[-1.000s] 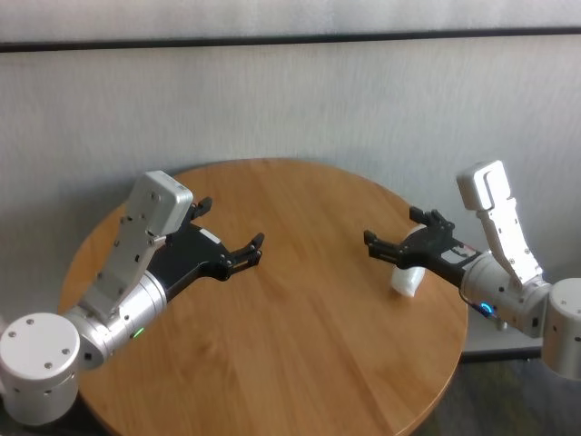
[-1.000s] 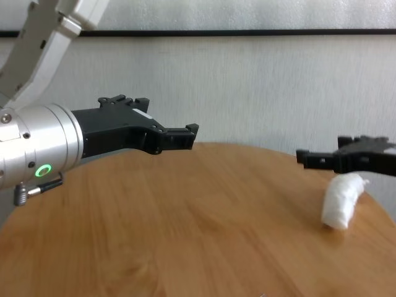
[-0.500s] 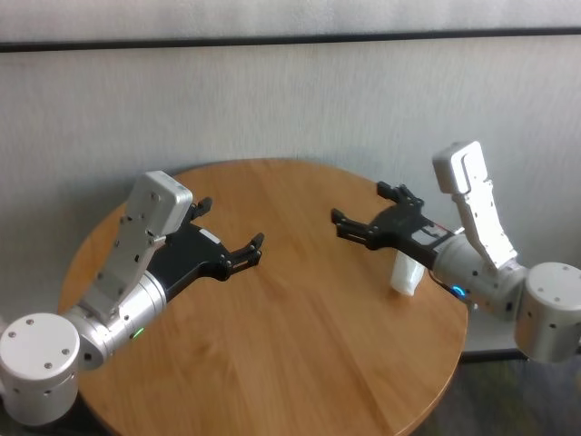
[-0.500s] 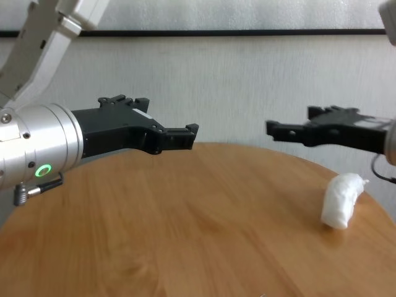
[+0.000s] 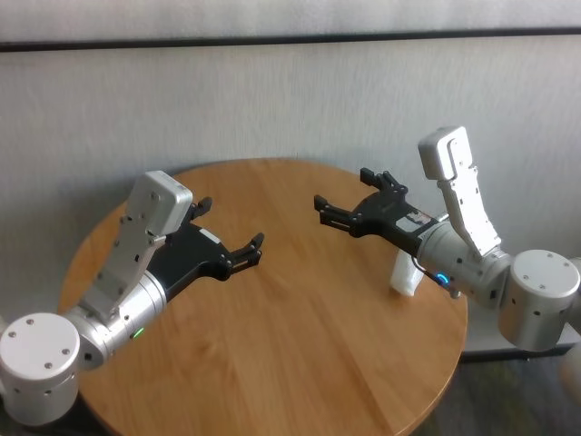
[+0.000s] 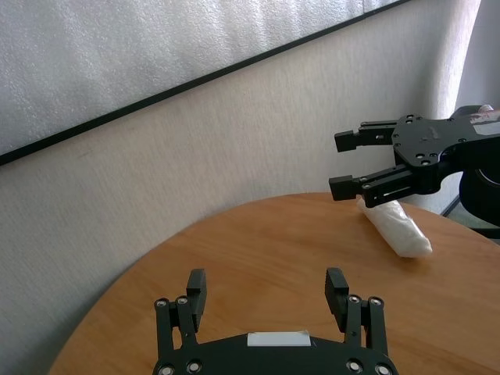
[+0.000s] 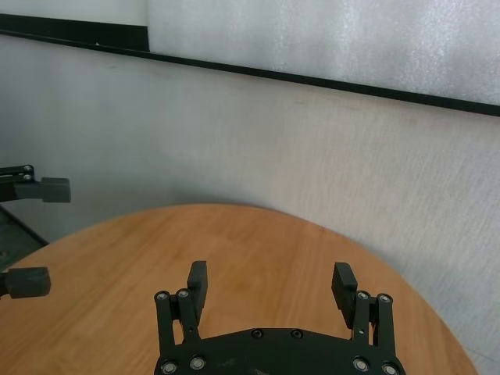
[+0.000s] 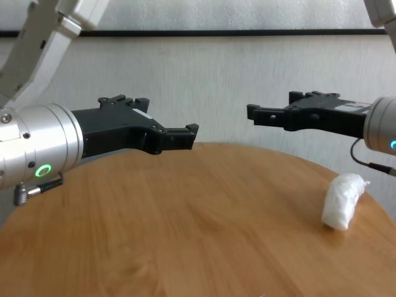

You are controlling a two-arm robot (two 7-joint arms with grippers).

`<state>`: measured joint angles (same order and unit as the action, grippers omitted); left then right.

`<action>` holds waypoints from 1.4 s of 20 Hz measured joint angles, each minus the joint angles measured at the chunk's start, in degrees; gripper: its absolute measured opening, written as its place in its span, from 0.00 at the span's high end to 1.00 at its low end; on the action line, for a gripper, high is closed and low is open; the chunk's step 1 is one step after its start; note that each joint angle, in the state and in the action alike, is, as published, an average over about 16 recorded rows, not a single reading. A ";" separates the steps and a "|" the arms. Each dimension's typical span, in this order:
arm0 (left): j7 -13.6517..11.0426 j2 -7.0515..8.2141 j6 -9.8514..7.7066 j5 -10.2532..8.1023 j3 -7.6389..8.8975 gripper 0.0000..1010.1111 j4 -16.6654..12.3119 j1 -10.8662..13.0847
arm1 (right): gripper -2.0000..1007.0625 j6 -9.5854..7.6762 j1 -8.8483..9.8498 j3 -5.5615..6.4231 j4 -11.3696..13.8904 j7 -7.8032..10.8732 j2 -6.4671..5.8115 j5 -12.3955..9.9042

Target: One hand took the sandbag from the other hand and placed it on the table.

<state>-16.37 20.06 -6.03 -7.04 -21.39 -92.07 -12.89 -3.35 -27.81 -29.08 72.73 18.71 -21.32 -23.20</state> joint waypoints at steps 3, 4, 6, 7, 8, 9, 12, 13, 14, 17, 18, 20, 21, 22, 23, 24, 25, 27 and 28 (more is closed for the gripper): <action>0.00 0.00 0.00 0.00 0.00 0.01 0.00 0.00 | 0.00 -0.03 -0.12 0.13 -0.24 0.47 0.64 0.25; 0.00 0.00 0.00 0.00 0.00 0.01 0.00 0.00 | 0.00 -0.03 -0.13 0.17 -0.32 0.67 0.82 0.34; 0.00 0.00 0.00 0.00 0.00 0.01 0.00 0.00 | 0.00 -0.03 -0.11 0.23 -0.45 1.10 1.13 0.52; 0.00 0.00 0.00 0.00 0.00 0.01 0.00 0.00 | 0.00 -0.03 -0.09 0.25 -0.51 1.30 1.26 0.60; 0.00 0.00 0.00 0.00 0.00 0.01 0.00 0.00 | 0.00 -0.04 -0.08 0.26 -0.56 1.50 1.38 0.68; 0.00 0.00 0.00 0.00 0.00 0.01 0.00 0.00 | 0.00 -0.04 -0.06 0.27 -0.59 1.66 1.49 0.76; 0.00 0.00 0.00 0.00 0.00 0.01 0.00 0.00 | 0.00 -0.02 0.01 0.27 -0.68 2.06 1.72 0.98; 0.00 0.00 0.00 0.00 0.00 0.01 0.00 0.00 | 0.00 0.00 0.03 0.26 -0.70 2.18 1.78 1.06; 0.00 0.00 0.00 0.00 0.00 0.01 0.00 0.00 | 0.00 0.01 0.05 0.26 -0.71 2.28 1.82 1.12; 0.00 0.00 0.00 0.00 0.00 0.01 0.00 0.00 | 0.00 0.05 0.08 0.23 -0.75 2.52 1.88 1.26; 0.00 0.00 0.00 0.00 0.00 0.01 0.00 0.00 | 0.00 0.05 0.09 0.23 -0.75 2.57 1.88 1.28; 0.00 0.00 0.00 0.00 0.00 0.01 0.00 0.00 | 0.00 0.05 0.10 0.21 -0.75 2.59 1.87 1.30; 0.00 0.00 0.00 0.00 0.00 0.01 0.00 0.00 | 0.00 0.05 0.11 0.21 -0.75 2.56 1.86 1.30; 0.00 0.00 0.00 0.00 0.00 0.01 0.00 0.00 | 0.00 0.05 0.11 0.21 -0.74 2.53 1.86 1.29; 0.00 0.00 0.00 0.00 0.00 0.01 0.00 0.00 | 0.00 0.05 0.11 0.21 -0.74 2.50 1.85 1.27; 0.00 0.00 0.00 0.00 0.00 0.01 0.00 0.00 | 0.00 0.05 0.12 0.21 -0.74 2.48 1.84 1.26; 0.00 0.00 0.00 0.00 0.00 0.01 0.00 0.00 | 0.00 0.05 0.12 0.21 -0.74 2.46 1.84 1.26; 0.00 0.00 0.00 0.00 0.00 0.01 0.00 0.00 | 0.00 0.05 0.13 0.21 -0.74 2.44 1.83 1.25; 0.00 0.00 0.00 0.00 0.00 0.01 0.00 0.00 | 0.00 0.05 0.13 0.22 -0.74 2.42 1.83 1.24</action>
<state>-16.37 20.06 -6.03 -7.04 -21.39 -92.07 -12.89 -3.31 -27.69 -28.87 71.99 21.13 -19.48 -21.96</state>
